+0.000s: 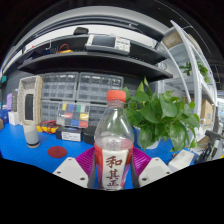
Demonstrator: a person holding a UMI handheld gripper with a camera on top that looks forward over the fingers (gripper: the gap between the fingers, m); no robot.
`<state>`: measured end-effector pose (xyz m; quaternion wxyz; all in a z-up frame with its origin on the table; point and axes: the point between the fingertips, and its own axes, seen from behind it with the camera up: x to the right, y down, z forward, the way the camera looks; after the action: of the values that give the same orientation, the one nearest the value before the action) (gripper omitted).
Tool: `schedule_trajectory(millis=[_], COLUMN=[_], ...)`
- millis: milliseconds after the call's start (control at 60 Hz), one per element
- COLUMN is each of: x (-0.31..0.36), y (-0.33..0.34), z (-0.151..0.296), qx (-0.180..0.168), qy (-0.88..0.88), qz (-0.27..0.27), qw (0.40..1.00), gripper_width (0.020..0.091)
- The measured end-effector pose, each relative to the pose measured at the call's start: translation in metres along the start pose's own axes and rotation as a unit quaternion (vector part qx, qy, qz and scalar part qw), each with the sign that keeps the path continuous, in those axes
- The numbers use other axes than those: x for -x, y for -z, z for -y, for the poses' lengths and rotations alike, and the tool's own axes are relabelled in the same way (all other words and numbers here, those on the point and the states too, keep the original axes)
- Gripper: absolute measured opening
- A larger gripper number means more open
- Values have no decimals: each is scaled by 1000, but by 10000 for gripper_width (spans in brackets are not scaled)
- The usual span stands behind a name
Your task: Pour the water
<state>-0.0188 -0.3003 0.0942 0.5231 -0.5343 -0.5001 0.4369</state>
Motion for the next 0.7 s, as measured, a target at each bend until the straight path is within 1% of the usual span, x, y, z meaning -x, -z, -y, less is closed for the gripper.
schedule_trajectory(millis=[17, 33, 50, 67, 83, 100, 117, 133, 367, 467, 583, 700], x=[0, -1, -1, -2, -2, -1, -2, -2, 10, 27, 62, 104], y=[-1, -1, -2, -3, -4, -5, -5, -6, -12, -15, -22, -35], z=[0, 0, 1, 0, 1, 0, 0, 0, 1, 6, 23, 47], qx=[-1, -2, -3, -2, -1, 0, 2, 4, 19, 21, 8, -11], qy=[-2, -4, -4, -5, -6, -7, -7, -8, 26, 79, 187, 311], qz=[-1, -3, -4, -5, -5, -6, -7, -8, 1, 7, 21, 29], qw=[1000, 1000, 1000, 1000, 1000, 1000, 1000, 1000, 999, 997, 982, 950], gripper_width=[513, 525, 477, 460, 464, 416, 438, 384, 382, 381, 381, 381])
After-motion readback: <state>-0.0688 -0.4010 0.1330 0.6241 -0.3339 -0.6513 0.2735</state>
